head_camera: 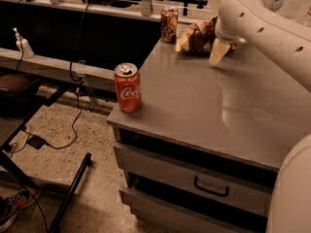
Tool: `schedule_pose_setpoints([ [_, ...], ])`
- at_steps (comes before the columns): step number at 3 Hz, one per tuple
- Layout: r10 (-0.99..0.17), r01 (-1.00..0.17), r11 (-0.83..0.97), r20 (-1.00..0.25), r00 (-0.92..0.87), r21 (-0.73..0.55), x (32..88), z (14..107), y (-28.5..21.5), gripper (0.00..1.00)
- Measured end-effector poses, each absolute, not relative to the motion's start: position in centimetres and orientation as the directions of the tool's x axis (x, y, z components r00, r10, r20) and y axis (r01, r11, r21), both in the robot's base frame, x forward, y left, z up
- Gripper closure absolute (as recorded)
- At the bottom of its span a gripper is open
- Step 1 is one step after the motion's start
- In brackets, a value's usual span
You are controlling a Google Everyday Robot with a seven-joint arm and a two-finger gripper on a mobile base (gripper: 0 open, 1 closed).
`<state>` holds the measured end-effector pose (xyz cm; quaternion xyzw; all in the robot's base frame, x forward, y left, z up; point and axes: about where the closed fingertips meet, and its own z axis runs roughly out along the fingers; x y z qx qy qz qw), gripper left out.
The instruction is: Move brown chip bag near orange can
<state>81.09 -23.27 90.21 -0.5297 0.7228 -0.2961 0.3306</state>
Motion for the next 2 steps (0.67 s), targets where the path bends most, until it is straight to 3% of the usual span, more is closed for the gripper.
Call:
schedule_pose_setpoints([
  [2, -0.903, -0.543, 0.416, -0.404, -0.148, -0.729, 80.3, 93.1, -29.3, 0.0],
])
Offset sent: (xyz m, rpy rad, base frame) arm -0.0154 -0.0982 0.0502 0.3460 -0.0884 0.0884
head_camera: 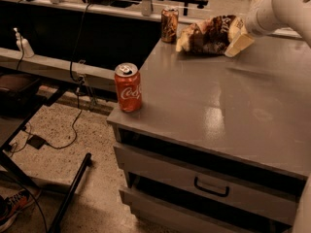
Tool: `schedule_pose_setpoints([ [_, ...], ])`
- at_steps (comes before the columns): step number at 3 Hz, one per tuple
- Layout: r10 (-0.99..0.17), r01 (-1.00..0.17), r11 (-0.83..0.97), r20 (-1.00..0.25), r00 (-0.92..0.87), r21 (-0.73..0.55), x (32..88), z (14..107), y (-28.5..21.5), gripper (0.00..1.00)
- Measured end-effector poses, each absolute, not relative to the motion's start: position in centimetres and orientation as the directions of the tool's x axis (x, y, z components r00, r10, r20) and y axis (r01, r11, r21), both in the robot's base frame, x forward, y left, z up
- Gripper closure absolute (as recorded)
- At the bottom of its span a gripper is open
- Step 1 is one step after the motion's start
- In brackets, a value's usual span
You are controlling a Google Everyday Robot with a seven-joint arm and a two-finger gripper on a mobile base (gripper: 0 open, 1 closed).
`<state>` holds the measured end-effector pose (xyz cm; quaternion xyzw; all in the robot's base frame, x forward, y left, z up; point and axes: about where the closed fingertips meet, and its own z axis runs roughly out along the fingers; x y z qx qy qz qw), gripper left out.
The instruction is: Move brown chip bag near orange can
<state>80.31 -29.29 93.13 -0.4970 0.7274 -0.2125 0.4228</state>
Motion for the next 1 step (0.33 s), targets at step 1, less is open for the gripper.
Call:
schedule_pose_setpoints([
  [1, -0.903, -0.543, 0.416, -0.404, -0.148, -0.729, 80.31, 93.12, -29.28, 0.0],
])
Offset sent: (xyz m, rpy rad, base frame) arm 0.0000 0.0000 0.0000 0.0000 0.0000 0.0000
